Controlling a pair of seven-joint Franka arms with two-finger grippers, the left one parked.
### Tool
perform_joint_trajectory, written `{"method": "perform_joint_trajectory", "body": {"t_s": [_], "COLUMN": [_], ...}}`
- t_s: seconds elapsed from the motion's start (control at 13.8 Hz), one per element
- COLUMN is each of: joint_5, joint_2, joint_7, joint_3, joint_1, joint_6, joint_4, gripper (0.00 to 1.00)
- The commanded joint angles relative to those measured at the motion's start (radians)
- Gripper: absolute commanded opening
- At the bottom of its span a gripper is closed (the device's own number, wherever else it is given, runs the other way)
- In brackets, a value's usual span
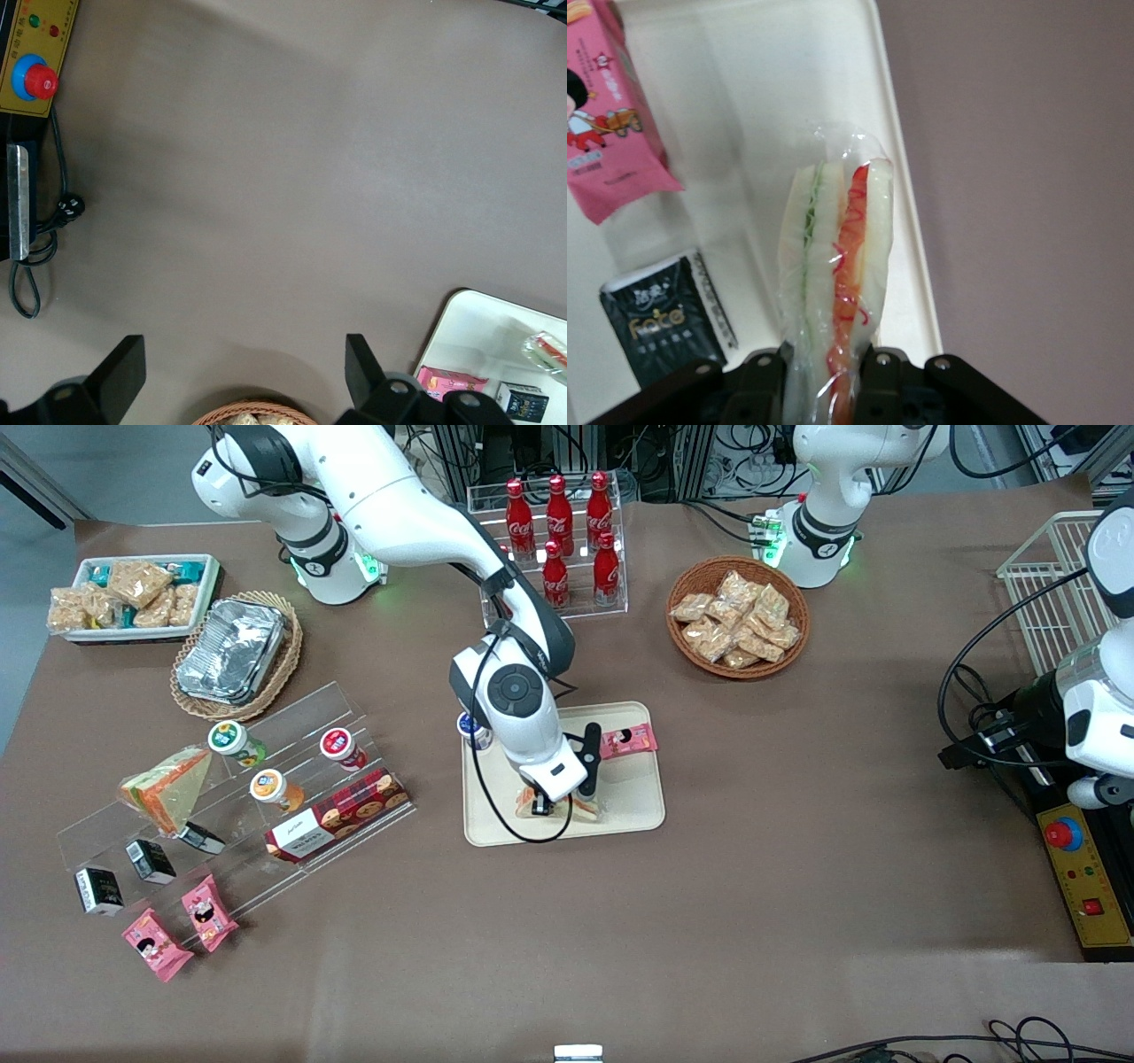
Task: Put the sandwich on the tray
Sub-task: 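Lower the sandwich onto the tray and open the right gripper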
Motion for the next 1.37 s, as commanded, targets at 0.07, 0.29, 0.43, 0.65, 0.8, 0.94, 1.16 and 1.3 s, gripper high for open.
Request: {"method": "perform_joint_trajectory", "body": {"t_s": [0.07,0.29,0.43,0.65,0.8,0.94,1.16,1.3], "joint_5": [0.006,0.008,0.008,0.009,0.017,0.021,0.050,0.069], "joint_2": [0.020,0.035,0.035,0.034,0.028,0.018,-0.008,-0.067], "joint_7": [-0.008,-0.001,-0.001,-0.002,-0.005,-0.002,-0.002,-0.004], "joint_3": [-0.013,-0.015,-0.015,-0.015,-0.015,-0.015,-0.015,-0.015], "joint_1": [0.031,0.040,0.040,0.034,0.022,0.020,0.014,0.010], "joint_6": [0.068,0.090,0.090,0.090,0.088,0.081,0.059,-0.013], "joint_4": [-0.026,-0.029,-0.031,-0.029,-0.025,-0.017,-0.017,-0.015], "gripper": [0.00,0.15,0.62,0.97,0.97,0.97,0.97,0.97]}}
